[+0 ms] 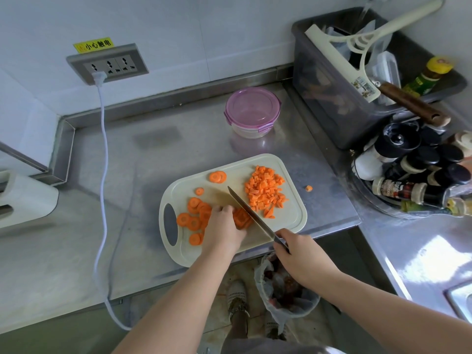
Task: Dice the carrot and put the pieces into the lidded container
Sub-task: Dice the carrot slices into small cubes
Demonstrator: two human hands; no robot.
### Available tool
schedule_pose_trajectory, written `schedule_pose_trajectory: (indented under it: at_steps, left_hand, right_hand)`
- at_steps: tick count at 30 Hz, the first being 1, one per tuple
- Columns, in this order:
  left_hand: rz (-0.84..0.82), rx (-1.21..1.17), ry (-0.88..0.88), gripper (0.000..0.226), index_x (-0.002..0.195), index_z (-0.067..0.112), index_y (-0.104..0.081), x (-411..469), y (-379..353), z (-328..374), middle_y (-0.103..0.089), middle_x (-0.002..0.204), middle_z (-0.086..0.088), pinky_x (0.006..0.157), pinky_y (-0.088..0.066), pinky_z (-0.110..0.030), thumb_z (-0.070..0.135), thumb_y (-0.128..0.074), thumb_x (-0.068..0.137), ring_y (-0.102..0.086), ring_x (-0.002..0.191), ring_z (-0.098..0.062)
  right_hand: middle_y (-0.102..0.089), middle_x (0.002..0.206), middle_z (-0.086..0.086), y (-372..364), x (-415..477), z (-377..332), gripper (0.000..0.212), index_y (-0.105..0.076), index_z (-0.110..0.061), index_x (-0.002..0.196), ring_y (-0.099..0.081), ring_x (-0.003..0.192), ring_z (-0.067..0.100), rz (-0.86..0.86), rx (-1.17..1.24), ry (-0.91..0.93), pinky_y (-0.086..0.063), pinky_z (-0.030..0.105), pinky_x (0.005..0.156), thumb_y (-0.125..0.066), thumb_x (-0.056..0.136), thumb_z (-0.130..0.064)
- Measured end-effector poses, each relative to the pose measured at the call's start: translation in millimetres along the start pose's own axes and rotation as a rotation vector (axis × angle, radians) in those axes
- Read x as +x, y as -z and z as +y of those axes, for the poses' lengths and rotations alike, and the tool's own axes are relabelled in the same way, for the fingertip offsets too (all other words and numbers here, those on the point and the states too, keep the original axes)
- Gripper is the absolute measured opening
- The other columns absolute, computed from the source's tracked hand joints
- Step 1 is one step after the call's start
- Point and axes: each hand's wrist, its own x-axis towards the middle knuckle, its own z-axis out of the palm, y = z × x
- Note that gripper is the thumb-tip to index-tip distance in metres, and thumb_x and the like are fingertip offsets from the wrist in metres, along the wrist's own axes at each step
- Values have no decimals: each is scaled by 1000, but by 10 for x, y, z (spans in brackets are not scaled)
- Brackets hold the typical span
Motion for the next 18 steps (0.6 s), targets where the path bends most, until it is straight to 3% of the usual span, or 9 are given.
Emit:
schedule_pose_trajectory:
  at_steps: [8,14,18]
  left_hand:
    - [49,11,-3,39,120,14,-57,-23,-18,23,-49,123,-3,83,-45,-26,26,-66,84,-55,110,-22]
    - [81,-47,-5,28,111,14,-64,-45,-40,7,-52,116,-3,85,-45,-27,23,-66,84,-57,105,-24]
    - [113,-55,-5,27,107,9,-61,-50,-43,4,-55,111,-5,77,-40,-22,21,-66,84,-57,104,-24]
  right_hand:
    - [-66,91,0,26,-10,-18,28,-50,-26,124,-64,75,18,-6,-10,7,-56,39,72,-40,100,-32]
    - [-57,71,-2,50,-79,-25,25,-48,-23,119,-59,66,23,78,-85,79,-50,40,62,-32,102,-31]
    - [-61,76,-2,12,-98,-32,24,-49,-23,118,-62,65,18,51,-126,96,-56,41,64,-32,102,-31]
